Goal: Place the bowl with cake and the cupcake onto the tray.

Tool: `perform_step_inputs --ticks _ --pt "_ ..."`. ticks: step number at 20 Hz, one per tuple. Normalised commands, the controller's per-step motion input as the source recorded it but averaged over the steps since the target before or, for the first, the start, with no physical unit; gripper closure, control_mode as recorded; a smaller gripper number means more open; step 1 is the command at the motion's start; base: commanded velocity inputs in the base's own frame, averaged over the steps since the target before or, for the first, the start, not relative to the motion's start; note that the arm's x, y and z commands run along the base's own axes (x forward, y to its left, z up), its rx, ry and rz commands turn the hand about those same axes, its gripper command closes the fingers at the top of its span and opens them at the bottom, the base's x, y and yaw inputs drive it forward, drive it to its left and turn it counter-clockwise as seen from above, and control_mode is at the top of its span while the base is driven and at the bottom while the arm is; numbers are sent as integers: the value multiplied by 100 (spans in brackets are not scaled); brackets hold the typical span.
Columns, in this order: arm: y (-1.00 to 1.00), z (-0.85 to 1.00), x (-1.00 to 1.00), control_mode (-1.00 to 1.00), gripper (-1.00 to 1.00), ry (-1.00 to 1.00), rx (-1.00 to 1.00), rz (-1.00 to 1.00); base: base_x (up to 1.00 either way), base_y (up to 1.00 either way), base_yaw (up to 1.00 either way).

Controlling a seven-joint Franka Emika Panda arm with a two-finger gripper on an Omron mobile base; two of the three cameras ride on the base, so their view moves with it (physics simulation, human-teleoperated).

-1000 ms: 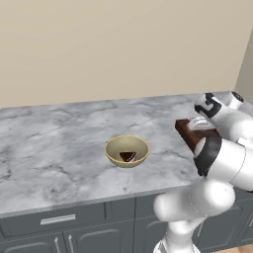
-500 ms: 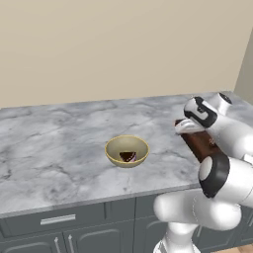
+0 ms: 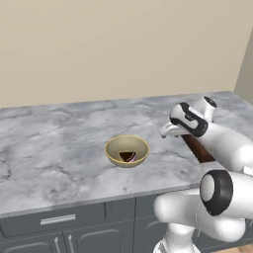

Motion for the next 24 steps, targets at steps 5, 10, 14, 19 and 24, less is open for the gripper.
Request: perform_step_inputs --ticks 5,10,14,19,24 --pt "50 0 0 -100 -100 0 0 0 0 0 0" --pt "47 -12 0 -100 -100 0 0 0 0 0 0" --pt "33 -36 0 -100 -100 3 0 0 0 0 0" --pt "12 -42 8 -100 -100 6 0 0 0 0 0" --pt "5 -21 21 -100 -100 3 1 0 0 0 0"
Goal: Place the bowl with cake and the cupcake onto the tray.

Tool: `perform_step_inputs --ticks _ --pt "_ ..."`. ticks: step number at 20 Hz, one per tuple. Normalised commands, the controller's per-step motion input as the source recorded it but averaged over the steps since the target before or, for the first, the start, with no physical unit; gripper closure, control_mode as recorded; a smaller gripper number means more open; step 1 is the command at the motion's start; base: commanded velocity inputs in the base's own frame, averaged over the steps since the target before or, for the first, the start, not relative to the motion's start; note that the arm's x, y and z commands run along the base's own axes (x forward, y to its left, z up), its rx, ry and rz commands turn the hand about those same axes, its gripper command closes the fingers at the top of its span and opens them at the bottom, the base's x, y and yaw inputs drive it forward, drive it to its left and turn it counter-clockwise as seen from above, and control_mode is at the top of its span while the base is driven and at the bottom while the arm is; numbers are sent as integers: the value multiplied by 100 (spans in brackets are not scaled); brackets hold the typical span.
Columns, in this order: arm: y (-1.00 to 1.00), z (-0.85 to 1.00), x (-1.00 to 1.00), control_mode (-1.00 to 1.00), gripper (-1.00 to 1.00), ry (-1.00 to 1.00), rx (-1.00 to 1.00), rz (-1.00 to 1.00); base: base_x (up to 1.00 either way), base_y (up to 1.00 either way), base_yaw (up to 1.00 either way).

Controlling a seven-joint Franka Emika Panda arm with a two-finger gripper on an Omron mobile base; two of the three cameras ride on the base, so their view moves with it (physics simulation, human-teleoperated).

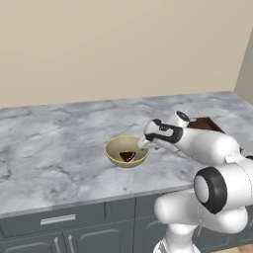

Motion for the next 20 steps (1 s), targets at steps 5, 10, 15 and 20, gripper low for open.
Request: perform_step_inputs --ticks 5,10,15,20 --pt "2 -15 28 -100 -100 2 3 0 0 0 0" --pt "7 -29 33 -100 -100 4 3 0 0 0 0" --pt "12 -28 27 -100 -100 5 1 0 0 0 0" --pt "17 -6 8 -100 100 1 1 0 0 0 0"
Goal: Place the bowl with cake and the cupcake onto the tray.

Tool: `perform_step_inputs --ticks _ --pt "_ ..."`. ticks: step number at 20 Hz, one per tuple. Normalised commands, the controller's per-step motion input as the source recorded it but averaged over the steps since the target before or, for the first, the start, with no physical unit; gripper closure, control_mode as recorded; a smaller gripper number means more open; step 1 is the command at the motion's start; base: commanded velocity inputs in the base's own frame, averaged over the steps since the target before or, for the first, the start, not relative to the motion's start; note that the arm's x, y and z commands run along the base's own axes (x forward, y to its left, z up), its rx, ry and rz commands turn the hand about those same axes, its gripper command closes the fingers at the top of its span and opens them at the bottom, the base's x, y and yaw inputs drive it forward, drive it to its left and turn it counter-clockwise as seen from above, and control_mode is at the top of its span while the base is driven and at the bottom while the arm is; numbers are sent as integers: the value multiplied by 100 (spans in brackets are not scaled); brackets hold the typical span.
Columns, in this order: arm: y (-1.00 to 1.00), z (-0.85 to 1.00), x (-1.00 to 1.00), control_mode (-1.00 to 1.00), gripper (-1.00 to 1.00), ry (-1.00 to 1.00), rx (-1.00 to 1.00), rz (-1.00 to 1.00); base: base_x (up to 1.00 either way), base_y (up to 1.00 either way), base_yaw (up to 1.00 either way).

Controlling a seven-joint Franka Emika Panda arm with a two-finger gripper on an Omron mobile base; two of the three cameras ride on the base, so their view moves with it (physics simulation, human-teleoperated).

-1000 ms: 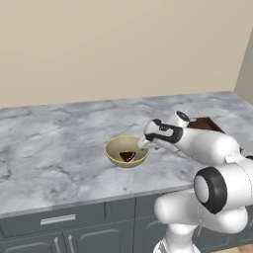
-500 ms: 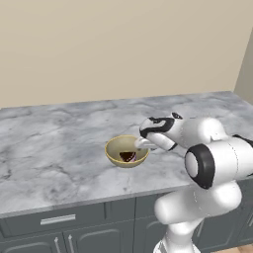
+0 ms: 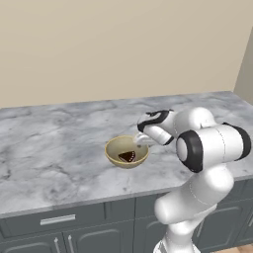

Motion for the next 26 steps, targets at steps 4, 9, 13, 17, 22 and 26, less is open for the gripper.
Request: perform_step_inputs --ticks 4,9,13,17,22,26 --pt "16 0 1 -100 100 0 6 0 0 0 0" --pt "11 14 0 -100 100 0 4 0 0 0 0" --pt "-7 37 0 -100 100 0 6 -5 0 0 0" --pt "-36 31 1 -100 100 0 9 -10 0 0 0" --pt "-50 18 13 -100 100 0 10 -16 0 0 0" --pt "-52 27 13 -100 100 0 5 -18 0 0 0"
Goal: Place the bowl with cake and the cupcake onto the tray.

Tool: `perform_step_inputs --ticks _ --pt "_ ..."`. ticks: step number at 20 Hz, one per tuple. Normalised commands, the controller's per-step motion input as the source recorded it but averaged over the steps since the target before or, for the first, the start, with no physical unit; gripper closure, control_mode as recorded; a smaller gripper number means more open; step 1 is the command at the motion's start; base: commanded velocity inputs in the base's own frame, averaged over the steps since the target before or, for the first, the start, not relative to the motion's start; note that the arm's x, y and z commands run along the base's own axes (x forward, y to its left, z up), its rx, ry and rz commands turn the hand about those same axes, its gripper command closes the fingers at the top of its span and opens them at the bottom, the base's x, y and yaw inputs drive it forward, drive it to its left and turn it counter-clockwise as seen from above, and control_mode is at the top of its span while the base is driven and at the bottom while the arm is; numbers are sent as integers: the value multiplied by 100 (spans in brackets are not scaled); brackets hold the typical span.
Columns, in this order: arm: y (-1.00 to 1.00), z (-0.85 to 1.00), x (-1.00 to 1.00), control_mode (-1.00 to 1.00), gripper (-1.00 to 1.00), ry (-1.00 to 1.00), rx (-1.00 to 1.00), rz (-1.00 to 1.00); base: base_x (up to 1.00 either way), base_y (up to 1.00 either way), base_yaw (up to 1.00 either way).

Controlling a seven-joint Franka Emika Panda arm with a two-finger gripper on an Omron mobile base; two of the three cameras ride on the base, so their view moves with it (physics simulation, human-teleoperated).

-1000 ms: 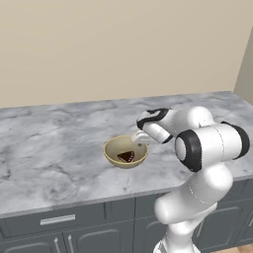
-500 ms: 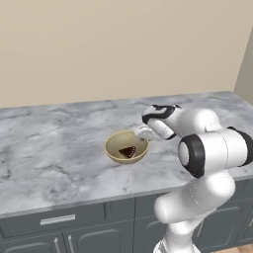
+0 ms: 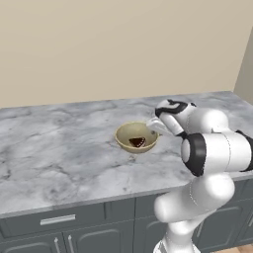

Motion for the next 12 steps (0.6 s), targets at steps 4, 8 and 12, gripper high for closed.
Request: perform_step_inputs --ticks 4,8,12 --pt "-51 38 13 -100 100 0 6 -19 0 0 0" --pt "-51 37 8 -100 100 0 8 -18 0 0 0" --pt "-55 24 0 -100 100 0 6 -15 0 0 0"
